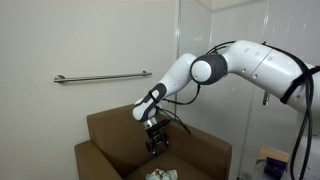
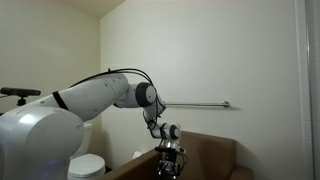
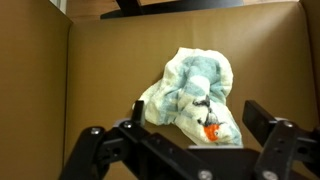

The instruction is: Use the towel to wipe the seat of the sofa.

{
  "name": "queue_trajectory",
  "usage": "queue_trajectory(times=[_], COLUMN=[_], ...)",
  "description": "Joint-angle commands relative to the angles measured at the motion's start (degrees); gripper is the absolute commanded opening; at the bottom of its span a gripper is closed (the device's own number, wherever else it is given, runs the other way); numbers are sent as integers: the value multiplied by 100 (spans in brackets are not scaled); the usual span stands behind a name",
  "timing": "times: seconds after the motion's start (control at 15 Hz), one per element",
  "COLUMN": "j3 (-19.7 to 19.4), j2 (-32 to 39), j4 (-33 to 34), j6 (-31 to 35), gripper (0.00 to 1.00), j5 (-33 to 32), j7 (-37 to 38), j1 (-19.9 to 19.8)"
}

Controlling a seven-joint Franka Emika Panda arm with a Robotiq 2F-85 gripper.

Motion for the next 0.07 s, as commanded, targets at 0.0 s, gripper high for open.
queue_trajectory(times=[0.0], j3=[11], j2=[21], j4=[36], j6=[-20], gripper=[100], j5=[-9], j7=[4], j1=[-9])
